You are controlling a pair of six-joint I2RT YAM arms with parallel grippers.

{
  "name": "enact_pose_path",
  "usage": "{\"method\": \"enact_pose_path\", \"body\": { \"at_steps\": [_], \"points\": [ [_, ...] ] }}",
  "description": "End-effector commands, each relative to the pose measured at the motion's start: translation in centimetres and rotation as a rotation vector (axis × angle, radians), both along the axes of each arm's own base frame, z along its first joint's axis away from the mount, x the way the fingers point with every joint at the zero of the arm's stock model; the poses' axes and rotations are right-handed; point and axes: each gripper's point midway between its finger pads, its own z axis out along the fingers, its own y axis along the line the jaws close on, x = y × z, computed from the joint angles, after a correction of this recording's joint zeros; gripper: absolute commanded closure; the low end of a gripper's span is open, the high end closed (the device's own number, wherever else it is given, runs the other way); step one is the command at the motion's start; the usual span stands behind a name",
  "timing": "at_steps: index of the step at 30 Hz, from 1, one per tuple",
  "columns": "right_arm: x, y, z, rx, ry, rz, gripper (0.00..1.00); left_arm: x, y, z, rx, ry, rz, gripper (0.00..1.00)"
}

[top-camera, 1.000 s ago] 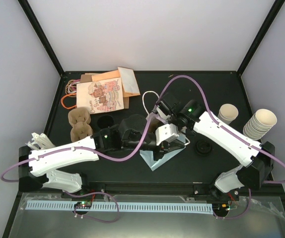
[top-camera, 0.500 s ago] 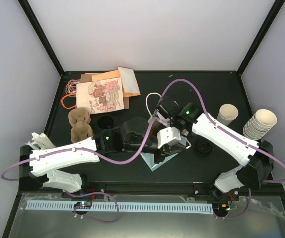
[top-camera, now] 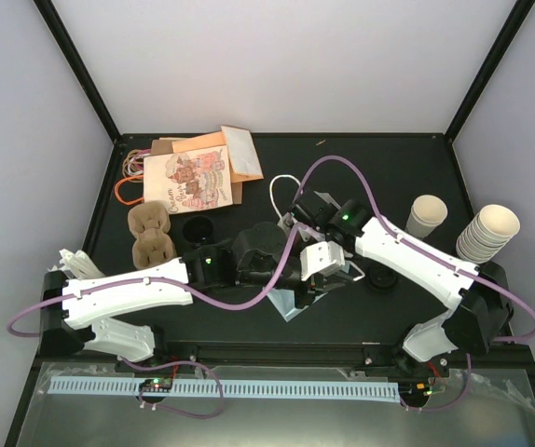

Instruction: Pack the takeout coffee

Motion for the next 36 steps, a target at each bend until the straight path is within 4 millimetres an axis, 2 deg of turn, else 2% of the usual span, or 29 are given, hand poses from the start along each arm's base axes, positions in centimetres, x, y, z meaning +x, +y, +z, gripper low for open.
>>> {"method": "enact_pose_path", "body": {
  "at_steps": [1,4,10,16,29,31,33,34,36],
  "points": [
    [0.0,-0.4,0.2,0.007,-0.035,-0.018,0.65,0.5,-0.1,2.7,-0.066,-0.043,0.038,0.98],
    [-0.2,-0.4,0.2,0.035,-0.045,-0.014,0.65,0.6,0.1,2.8,-0.071,-0.043,0.047,0.99],
    [-0.5,-0.5,-1.3,0.013,-0.015,-0.013,0.65,0.5,0.0,2.9,-0.075,-0.039,0.040,0.99],
    [-0.6,-0.9,-1.9,-0.014,-0.016,-0.019,0.65,0.3,-0.2,2.8,-0.076,-0.024,0.025,0.98],
    [-1.4,-0.2,-3.6,-0.010,0.004,-0.015,0.65,0.3,0.1,3.1,-0.081,-0.015,0.036,0.94],
    [-1.5,-0.1,-3.9,-0.009,0.007,-0.017,0.65,0.4,0.1,3.1,-0.080,-0.014,0.039,0.89],
    [-1.5,-0.1,-4.1,-0.009,0.007,-0.019,0.65,0.5,0.1,3.0,-0.075,-0.010,0.049,0.78],
    [-1.5,-0.2,-4.2,-0.011,0.007,-0.019,0.65,0.4,0.8,4.0,-0.095,-0.017,0.054,0.72],
    [-1.6,-0.2,-4.2,-0.010,0.008,-0.021,0.65,0.7,1.4,4.7,-0.100,-0.019,0.084,0.59]
  ]
}}
